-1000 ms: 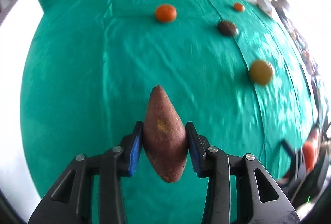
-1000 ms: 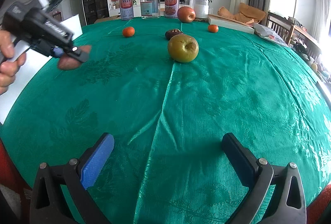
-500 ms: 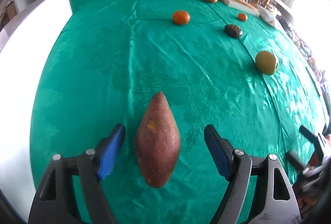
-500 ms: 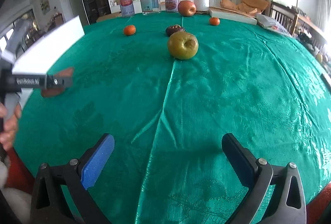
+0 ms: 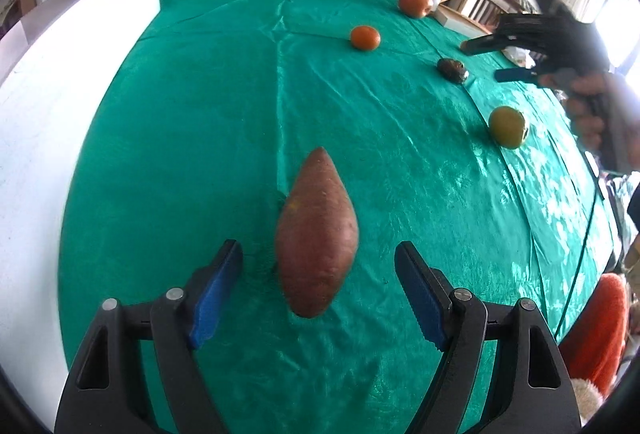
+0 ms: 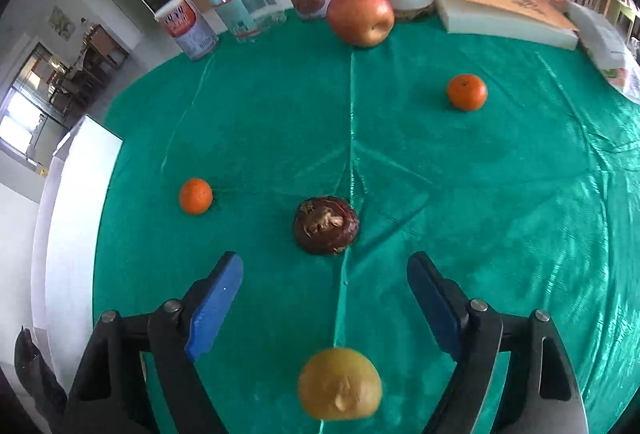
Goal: Organize fruits
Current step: 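Hold the sweet potato in the left tool while the right tool moves over the dark round fruit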
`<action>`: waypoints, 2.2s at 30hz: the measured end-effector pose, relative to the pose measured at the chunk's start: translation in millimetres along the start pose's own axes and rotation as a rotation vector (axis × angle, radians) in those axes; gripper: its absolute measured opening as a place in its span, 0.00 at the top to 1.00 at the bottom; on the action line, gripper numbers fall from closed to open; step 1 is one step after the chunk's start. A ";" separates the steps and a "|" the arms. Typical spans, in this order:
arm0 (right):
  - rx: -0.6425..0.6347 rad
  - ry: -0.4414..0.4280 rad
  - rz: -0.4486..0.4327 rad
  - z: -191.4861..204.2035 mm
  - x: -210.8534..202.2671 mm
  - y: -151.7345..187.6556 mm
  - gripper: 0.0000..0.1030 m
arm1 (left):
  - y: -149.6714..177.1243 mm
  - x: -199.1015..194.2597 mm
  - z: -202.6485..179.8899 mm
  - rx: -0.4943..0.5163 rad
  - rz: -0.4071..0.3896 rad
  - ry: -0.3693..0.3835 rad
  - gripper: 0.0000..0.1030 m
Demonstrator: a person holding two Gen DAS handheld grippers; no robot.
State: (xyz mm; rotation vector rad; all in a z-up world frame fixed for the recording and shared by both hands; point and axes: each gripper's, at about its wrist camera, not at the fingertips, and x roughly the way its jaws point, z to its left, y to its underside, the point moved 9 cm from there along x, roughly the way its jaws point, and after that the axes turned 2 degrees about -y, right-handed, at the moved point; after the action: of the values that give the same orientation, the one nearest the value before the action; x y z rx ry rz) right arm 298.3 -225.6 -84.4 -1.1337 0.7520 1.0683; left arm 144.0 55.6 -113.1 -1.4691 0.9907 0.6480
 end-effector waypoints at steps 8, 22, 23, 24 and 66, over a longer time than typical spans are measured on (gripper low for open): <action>-0.065 0.144 0.040 9.6 41.2 -5.4 0.56 | 3.2 -0.7 11.7 -0.039 0.008 0.012 0.22; -0.284 -0.048 -0.089 60.6 -63.6 185.9 0.56 | 7.6 -1.7 -4.4 0.005 0.018 0.039 0.22; -0.251 -0.021 -0.100 49.4 -60.5 201.1 0.56 | 6.5 0.4 -5.4 0.005 0.020 0.027 0.22; -0.229 0.005 -0.108 39.2 -57.7 213.3 0.56 | 5.8 3.1 -6.4 0.003 0.024 0.018 0.22; -0.191 0.206 -0.394 12.3 -53.2 259.4 0.00 | 26.8 4.8 -9.6 0.071 -0.061 -0.177 0.01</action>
State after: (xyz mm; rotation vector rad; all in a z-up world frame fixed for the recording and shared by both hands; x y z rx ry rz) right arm 35.9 -213.0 -120.4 -1.5008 0.5605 0.7070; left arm 121.9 46.6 -129.2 -1.3496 0.8211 0.6795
